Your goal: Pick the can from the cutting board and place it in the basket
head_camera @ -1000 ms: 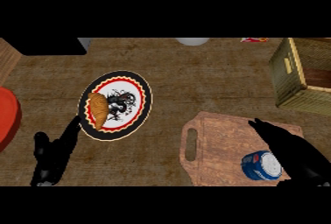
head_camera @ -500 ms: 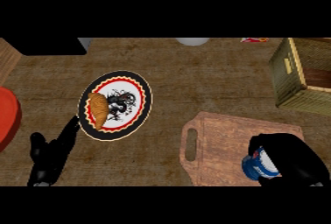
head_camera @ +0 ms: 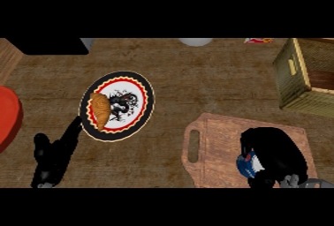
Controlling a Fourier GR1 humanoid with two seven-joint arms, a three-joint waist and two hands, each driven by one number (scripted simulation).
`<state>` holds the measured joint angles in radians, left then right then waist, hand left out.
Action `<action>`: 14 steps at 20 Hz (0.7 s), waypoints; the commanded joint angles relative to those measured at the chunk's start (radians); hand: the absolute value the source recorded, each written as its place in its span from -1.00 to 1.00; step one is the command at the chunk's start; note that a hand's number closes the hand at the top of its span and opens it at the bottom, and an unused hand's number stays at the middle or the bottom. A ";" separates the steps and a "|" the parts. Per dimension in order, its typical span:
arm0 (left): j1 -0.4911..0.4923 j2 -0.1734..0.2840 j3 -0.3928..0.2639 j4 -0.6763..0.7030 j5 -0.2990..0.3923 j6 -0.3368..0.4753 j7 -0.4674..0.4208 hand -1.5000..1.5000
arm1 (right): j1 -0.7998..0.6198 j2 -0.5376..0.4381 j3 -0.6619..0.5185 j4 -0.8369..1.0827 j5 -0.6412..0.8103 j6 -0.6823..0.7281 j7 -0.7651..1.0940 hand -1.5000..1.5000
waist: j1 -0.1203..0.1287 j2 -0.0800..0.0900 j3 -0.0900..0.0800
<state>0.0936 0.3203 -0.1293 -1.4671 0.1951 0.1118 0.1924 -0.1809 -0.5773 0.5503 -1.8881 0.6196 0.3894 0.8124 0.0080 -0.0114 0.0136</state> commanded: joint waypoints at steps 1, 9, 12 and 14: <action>0.055 -0.009 -0.022 0.062 -0.014 -0.011 0.020 0.00 | -0.115 0.164 0.032 0.044 0.037 0.043 0.192 1.00 | 0.013 0.013 -0.015; 0.049 -0.015 -0.013 0.010 -0.017 0.009 0.082 0.00 | -0.188 0.241 -0.114 -0.033 0.084 -0.090 0.192 1.00 | -0.006 0.009 -0.013; 0.065 -0.023 -0.006 0.037 -0.022 0.019 0.054 0.00 | -0.207 0.355 -0.280 -0.151 0.003 -0.277 0.151 1.00 | -0.033 0.006 -0.010; 0.038 0.007 0.026 0.025 0.005 -0.003 0.084 0.00 | -0.256 0.383 -0.313 -0.221 0.038 -0.325 0.174 1.00 | -0.032 0.004 -0.012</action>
<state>0.1161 0.3214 -0.1109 -1.4952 0.1847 0.1157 0.2236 -0.3830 -0.2783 0.3387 -2.0020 0.6625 0.1963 0.9511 -0.0124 -0.0135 0.0141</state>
